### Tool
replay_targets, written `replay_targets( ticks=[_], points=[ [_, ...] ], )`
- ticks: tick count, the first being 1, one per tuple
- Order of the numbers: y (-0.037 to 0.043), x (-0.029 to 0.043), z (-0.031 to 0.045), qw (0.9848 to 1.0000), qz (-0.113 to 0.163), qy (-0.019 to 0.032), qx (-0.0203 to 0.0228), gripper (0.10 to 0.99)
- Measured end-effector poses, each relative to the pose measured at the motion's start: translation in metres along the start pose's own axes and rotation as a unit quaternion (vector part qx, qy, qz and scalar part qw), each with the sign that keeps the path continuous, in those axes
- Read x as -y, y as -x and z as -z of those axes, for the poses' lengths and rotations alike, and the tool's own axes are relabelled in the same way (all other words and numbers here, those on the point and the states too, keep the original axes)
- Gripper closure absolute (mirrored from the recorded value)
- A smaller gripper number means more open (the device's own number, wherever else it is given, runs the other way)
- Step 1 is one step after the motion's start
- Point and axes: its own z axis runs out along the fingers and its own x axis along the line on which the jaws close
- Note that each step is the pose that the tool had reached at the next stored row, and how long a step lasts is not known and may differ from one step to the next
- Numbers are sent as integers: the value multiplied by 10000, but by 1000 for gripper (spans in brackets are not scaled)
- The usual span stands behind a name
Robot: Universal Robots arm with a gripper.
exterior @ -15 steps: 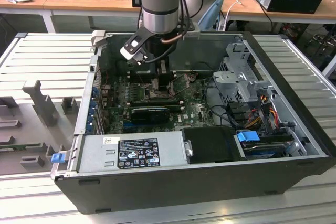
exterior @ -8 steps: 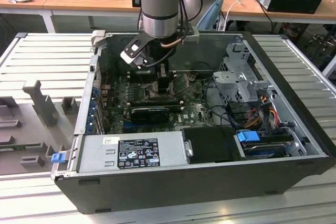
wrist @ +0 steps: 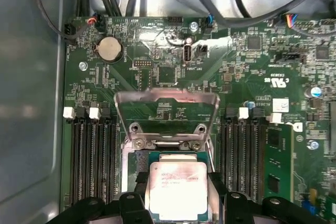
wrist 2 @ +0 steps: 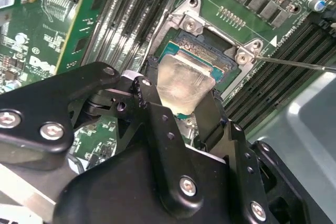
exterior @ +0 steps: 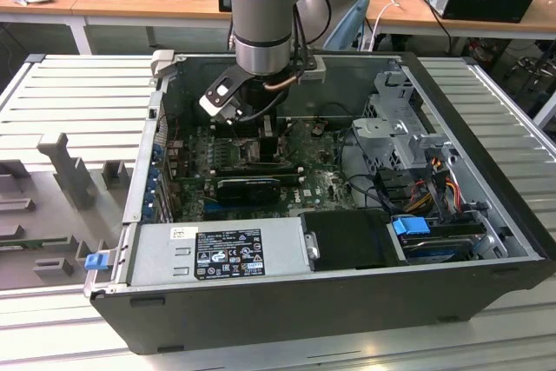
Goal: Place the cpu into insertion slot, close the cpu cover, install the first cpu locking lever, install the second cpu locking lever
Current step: 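Place the cpu into insertion slot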
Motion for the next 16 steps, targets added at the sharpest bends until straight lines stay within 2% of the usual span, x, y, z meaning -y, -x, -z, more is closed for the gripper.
replay_targets(
  ticks=[6,16],
  points=[
    [-41,67,-3,10000,-55,2,2,561],
    [-52,55,-47,9999,-124,-1,7,561]
  ],
)
